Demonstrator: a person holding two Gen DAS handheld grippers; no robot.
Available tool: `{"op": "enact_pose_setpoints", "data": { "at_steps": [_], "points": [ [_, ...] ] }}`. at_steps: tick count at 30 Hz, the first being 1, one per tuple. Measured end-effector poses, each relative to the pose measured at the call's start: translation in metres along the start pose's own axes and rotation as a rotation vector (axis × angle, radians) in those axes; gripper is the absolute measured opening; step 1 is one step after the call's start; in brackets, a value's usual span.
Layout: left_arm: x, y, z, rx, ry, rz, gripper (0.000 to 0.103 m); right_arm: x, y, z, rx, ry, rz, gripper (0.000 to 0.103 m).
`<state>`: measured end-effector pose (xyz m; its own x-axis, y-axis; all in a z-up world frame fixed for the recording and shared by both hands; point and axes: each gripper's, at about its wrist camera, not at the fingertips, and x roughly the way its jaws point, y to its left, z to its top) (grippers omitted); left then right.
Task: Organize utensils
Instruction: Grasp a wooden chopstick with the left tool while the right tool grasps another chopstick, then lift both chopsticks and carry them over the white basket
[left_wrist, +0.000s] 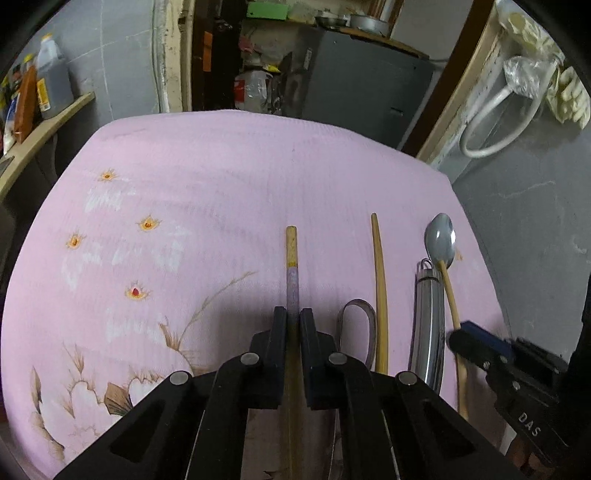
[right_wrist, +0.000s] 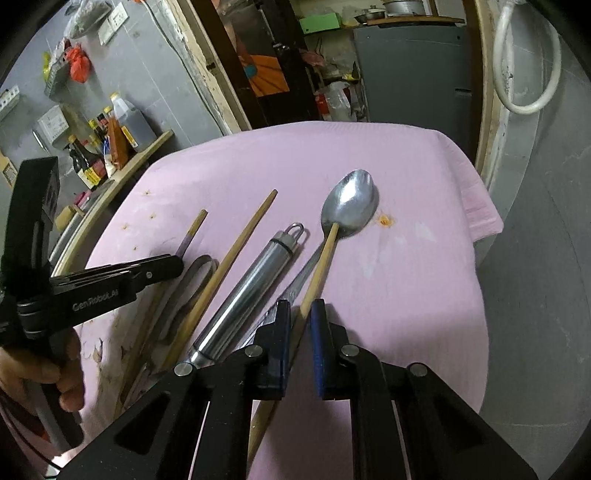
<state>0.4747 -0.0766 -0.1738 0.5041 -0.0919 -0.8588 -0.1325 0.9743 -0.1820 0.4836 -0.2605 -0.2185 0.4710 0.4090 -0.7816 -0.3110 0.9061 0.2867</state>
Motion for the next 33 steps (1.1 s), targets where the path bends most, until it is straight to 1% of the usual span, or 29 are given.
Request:
{"op": "enact_pose_setpoints", "data": {
  "at_steps": [2, 6, 9, 11, 12, 14, 19, 25, 27, 30, 33],
  "points": [
    [0.002, -0.001, 0.006, 0.025, 0.031, 0.0, 0.008, 0.003, 0.003, 0.002, 0.008, 0.007, -0.006, 0.01],
    [0.005, -0.007, 0.012, 0.07, 0.068, 0.016, 0.008, 0.004, 0.002, 0.006, 0.045, 0.025, -0.01, 0.01],
    [0.005, -0.013, 0.013, 0.094, 0.076, 0.042, 0.008, 0.005, 0.003, 0.005, 0.06, 0.027, -0.018, 0.009],
    [0.005, -0.013, 0.014, 0.08, 0.069, 0.045, 0.007, 0.004, 0.001, 0.002, 0.095, 0.024, 0.004, 0.008],
    [0.005, -0.011, 0.014, 0.061, 0.061, 0.025, 0.007, -0.001, -0.001, 0.0, 0.119, 0.013, 0.023, 0.007],
    [0.0, -0.006, 0.011, 0.023, 0.049, -0.044, 0.007, -0.014, -0.001, -0.005, 0.125, -0.03, 0.023, 0.007],
    [-0.042, -0.005, -0.002, 0.011, -0.063, -0.102, 0.007, -0.061, 0.005, -0.015, 0.143, -0.169, 0.048, 0.006],
    [-0.1, -0.004, -0.018, 0.023, -0.205, -0.174, 0.007, -0.115, 0.027, -0.023, 0.106, -0.303, 0.013, 0.006],
    [-0.115, -0.002, -0.025, 0.032, -0.236, -0.195, 0.007, -0.133, 0.038, -0.027, 0.086, -0.345, -0.007, 0.006],
    [-0.135, 0.005, -0.031, 0.037, -0.274, -0.237, 0.007, -0.155, 0.055, -0.03, 0.064, -0.387, -0.033, 0.006],
    [-0.156, 0.012, -0.04, 0.045, -0.302, -0.268, 0.007, -0.179, 0.064, -0.038, 0.065, -0.422, -0.048, 0.006]
  ]
}}
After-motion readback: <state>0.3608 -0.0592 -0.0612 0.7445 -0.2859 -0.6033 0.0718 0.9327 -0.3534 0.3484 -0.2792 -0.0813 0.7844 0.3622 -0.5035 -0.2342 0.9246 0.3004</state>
